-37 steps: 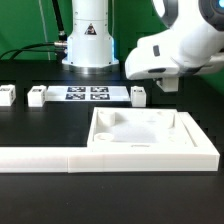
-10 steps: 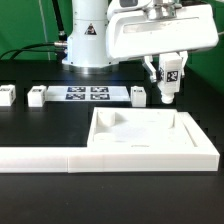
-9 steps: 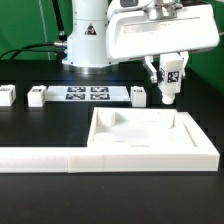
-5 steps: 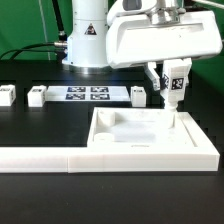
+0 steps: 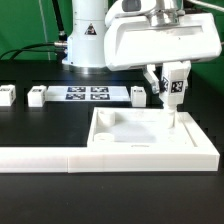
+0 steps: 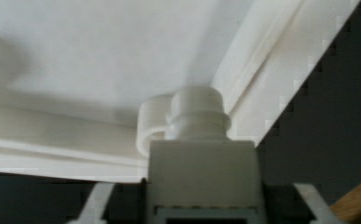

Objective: Assemble square table

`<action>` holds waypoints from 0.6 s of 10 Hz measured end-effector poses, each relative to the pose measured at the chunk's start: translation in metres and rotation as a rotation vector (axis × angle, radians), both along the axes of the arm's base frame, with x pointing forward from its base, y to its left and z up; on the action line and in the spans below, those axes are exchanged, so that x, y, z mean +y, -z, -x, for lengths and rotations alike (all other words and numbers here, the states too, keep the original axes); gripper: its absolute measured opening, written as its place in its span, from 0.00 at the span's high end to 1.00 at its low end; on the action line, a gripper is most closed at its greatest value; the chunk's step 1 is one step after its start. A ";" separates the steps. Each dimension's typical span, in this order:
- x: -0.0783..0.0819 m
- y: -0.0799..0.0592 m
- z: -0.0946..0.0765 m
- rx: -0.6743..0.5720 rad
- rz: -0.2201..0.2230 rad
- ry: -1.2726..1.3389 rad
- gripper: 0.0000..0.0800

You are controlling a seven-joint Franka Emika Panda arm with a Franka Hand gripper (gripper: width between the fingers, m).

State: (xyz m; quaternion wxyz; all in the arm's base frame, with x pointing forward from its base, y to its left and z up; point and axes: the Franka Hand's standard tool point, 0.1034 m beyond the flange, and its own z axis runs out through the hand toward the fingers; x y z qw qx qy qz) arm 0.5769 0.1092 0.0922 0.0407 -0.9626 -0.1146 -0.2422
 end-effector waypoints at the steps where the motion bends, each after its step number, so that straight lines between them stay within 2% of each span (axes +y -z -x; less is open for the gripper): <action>1: -0.001 -0.003 -0.011 -0.002 0.004 -0.009 0.64; 3: -0.007 0.001 -0.033 -0.024 0.019 -0.035 0.64; 5: -0.013 0.010 -0.039 -0.036 0.040 -0.065 0.64; 6: -0.012 0.010 -0.039 -0.035 0.038 -0.065 0.64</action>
Offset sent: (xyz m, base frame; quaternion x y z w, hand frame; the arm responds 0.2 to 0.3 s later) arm 0.0304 -0.0037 -0.0097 0.0085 0.0275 -0.0461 0.9985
